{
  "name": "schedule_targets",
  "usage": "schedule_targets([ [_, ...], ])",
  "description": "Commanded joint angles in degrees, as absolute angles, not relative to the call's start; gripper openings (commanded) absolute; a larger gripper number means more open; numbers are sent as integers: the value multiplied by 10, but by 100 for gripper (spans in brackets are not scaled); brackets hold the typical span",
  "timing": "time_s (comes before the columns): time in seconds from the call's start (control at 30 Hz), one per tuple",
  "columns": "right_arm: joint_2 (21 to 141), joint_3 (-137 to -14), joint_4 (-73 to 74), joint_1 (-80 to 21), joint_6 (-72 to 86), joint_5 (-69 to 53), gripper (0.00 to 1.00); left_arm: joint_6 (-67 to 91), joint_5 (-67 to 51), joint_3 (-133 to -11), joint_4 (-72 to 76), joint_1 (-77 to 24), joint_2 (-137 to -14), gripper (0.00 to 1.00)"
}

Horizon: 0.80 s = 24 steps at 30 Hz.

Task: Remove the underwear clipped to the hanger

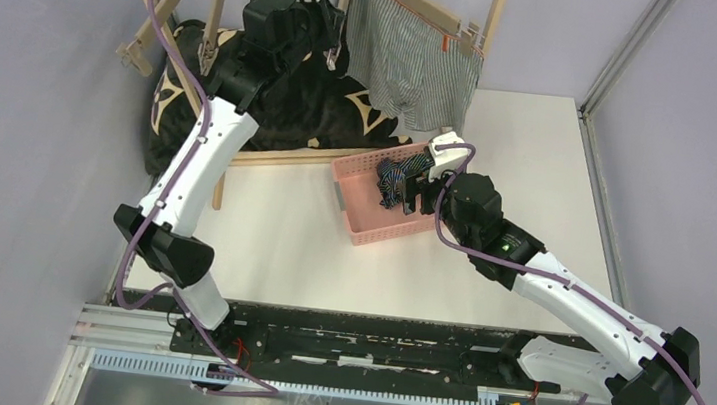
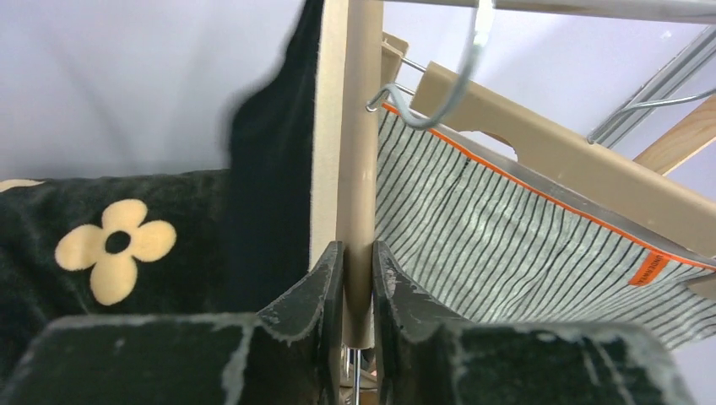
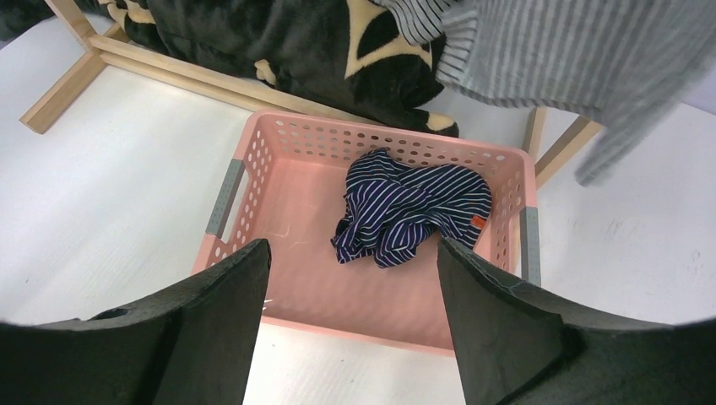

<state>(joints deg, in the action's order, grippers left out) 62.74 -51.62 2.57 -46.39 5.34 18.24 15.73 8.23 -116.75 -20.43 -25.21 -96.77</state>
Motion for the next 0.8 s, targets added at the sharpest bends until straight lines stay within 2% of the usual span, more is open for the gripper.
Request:
schedule_targets([
  [0.0,629,-520,-2,-467,62,186,81,148,106,-1146,-176,-252,-926,18],
  [0.47,610,-514,0,-469,57,187,81,144,108,-1132,-177,-252,-935,21],
  [0.6,609,-514,-1,-470,56,183,81,144,102,-1133,-177,-252,-939,29],
  [0.77,611,-517,-1,-470,53,184,81,145,94,-1133,-174,-252,-943,31],
])
